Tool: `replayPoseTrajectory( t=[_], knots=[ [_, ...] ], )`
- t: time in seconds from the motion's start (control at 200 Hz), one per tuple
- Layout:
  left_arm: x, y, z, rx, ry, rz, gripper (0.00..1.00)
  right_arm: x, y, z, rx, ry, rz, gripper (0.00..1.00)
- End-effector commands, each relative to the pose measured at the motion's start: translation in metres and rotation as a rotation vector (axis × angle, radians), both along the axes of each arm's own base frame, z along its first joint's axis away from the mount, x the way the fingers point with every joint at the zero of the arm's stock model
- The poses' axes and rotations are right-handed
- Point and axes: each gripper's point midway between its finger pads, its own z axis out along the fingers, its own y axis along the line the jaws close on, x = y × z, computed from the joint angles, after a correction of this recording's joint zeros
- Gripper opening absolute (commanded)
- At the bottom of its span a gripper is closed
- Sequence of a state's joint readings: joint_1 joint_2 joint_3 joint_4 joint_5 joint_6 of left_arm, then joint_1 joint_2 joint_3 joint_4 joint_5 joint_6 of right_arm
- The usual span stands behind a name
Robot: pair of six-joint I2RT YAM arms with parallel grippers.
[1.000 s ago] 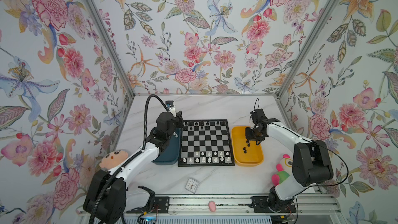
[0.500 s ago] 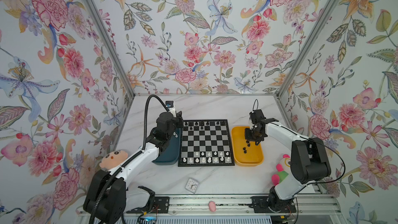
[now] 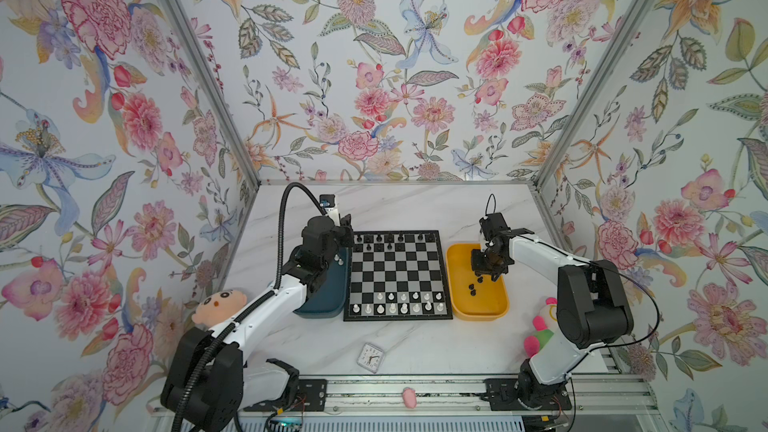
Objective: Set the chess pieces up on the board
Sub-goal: 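Close the right gripper on a black pawn in the yellow tray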
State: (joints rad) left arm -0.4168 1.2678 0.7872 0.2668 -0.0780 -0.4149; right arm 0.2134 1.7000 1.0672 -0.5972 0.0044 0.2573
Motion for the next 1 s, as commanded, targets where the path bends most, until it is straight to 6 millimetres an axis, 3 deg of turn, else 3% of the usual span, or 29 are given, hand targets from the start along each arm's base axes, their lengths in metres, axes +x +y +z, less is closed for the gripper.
replayPoseTrajectory(
  t=[0.0, 0.666, 0.996],
  knots=[
    [-0.002, 0.004, 0.006, -0.005, -0.017, -0.006, 0.33, 0.007, 0.001, 0.001, 0.003, -0.005, 0.005, 0.23],
    [-0.005, 0.006, 0.004, -0.002, -0.012, 0.000, 0.33, 0.006, 0.001, -0.004, 0.002, 0.008, 0.000, 0.14],
    [-0.007, 0.008, 0.006, -0.001, -0.019, 0.005, 0.33, 0.007, 0.003, 0.006, 0.006, -0.005, 0.006, 0.06]
  ],
)
